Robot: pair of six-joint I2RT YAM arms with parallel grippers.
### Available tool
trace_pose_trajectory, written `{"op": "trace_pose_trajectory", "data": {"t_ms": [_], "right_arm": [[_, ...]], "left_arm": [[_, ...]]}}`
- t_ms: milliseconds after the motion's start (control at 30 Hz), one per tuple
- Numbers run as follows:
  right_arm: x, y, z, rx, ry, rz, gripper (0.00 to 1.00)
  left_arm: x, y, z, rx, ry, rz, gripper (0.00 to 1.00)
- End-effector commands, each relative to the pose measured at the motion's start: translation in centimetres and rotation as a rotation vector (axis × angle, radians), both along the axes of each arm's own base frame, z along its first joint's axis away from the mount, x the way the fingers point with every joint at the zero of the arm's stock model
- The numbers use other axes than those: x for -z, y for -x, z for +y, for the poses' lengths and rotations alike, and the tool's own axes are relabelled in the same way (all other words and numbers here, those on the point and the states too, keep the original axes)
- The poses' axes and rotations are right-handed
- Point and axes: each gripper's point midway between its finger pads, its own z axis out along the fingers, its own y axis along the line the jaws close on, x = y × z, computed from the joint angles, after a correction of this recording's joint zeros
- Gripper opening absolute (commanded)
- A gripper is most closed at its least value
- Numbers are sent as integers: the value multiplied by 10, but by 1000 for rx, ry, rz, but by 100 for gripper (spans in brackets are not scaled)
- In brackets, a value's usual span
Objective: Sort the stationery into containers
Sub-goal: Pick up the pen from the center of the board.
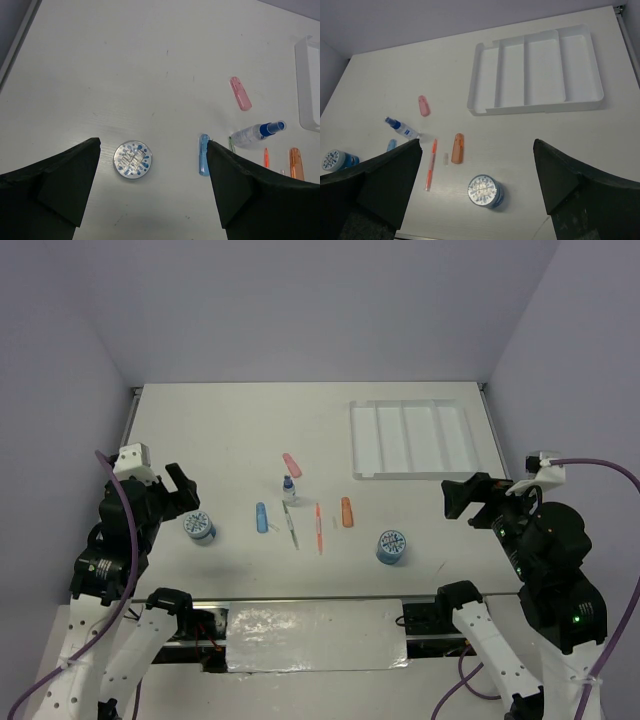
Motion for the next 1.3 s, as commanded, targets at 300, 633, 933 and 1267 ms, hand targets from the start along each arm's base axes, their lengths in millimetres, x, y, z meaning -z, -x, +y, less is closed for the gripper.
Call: {"op": "trace_pose_trajectory", "data": {"t_ms": [300, 633, 933, 1267], "right_arm": [[-12, -7, 65, -325, -156, -80, 100], [85, -65, 138, -330, -178, 264, 100], [164, -70, 242, -335, 15, 469, 69], [261, -87, 277, -288, 199, 633, 52]], "left_arm": [[-9, -7, -4, 14, 12, -39, 99], [-9, -7, -5, 20, 15, -48, 99], [-9, -7, -8, 33, 19, -50, 99], [-9, -7, -11, 53, 24, -53, 99]]}}
